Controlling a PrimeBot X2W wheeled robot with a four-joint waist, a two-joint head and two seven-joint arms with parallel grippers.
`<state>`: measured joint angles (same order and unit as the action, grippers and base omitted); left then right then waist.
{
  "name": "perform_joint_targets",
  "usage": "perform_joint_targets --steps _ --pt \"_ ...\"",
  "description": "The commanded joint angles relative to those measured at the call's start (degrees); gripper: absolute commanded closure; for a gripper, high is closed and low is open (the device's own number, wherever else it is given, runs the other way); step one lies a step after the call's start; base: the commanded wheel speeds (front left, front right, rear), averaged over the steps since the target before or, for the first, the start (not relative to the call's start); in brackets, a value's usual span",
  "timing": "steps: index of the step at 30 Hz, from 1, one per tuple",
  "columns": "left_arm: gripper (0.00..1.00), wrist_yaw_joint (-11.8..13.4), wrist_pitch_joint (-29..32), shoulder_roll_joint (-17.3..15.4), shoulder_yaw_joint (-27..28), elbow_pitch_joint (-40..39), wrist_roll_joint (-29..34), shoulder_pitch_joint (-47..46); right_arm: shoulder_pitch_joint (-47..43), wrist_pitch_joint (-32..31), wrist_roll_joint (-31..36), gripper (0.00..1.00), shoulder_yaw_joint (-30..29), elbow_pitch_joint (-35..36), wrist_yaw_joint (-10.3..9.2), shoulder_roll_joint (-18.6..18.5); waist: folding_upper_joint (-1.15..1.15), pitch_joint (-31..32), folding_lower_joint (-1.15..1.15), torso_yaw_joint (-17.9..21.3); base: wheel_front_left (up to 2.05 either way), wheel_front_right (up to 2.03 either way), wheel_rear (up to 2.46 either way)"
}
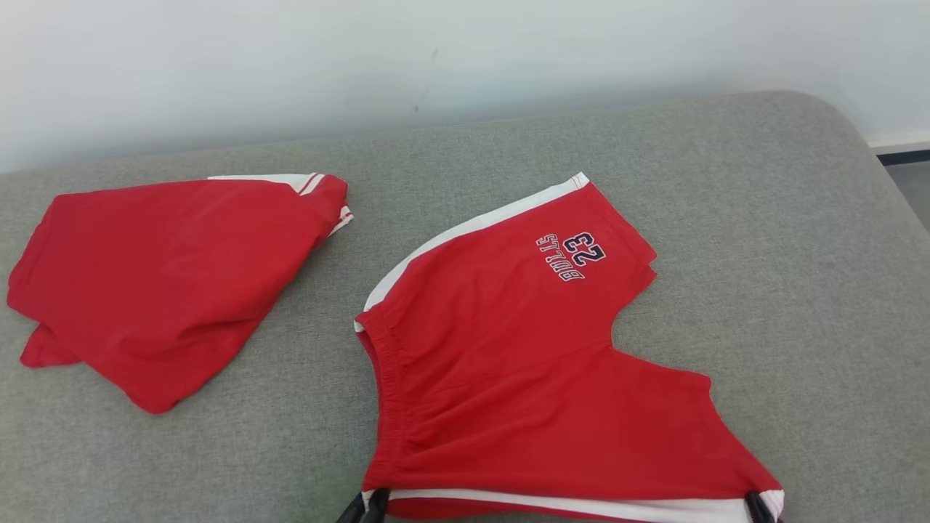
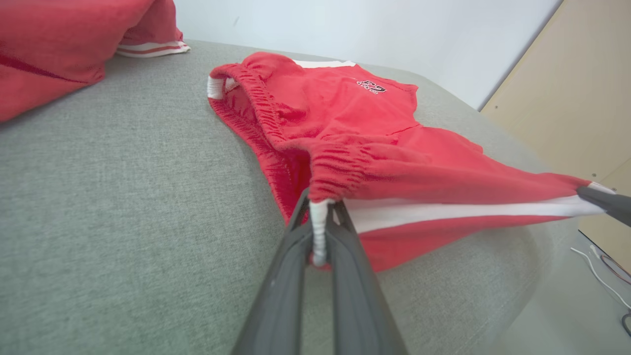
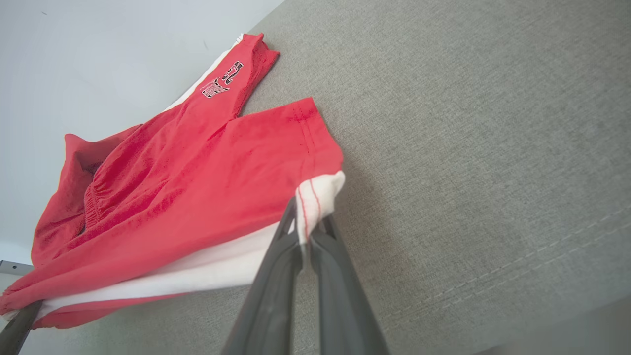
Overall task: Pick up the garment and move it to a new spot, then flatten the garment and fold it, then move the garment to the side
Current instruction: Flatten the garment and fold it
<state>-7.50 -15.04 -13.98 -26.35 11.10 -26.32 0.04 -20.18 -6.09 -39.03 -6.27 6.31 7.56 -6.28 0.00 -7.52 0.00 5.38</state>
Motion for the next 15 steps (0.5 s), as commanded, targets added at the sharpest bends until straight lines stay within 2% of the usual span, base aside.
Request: perform_joint_targets --steps 1,9,15 --pt "1.0 0.1 -0.2 0.4 -0.4 -0.4 1.3 -0.6 1.2 -0.2 0.5 1.0 -0.9 0.4 -0.16 0.5 0.0 0.2 0.0 -0.5 0.0 0.0 0.0" --pt "1.0 0.1 -0.2 1.0 -3.3 -2.7 4.6 -4.5 6.9 -1.6 2.0 1.0 -2.4 0.9 -0.15 -0.6 0.0 -0.3 0.0 -2.2 0.0 0.0 0.0" --pt "1.0 0.1 -0.2 2.4 -4.6 -3.1 5.8 -9.1 14.4 -2.4 2.6 1.0 -3.4 -1.3 -0.15 -3.6 0.0 -1.4 0.0 -4.3 0.0 0.0 0.0"
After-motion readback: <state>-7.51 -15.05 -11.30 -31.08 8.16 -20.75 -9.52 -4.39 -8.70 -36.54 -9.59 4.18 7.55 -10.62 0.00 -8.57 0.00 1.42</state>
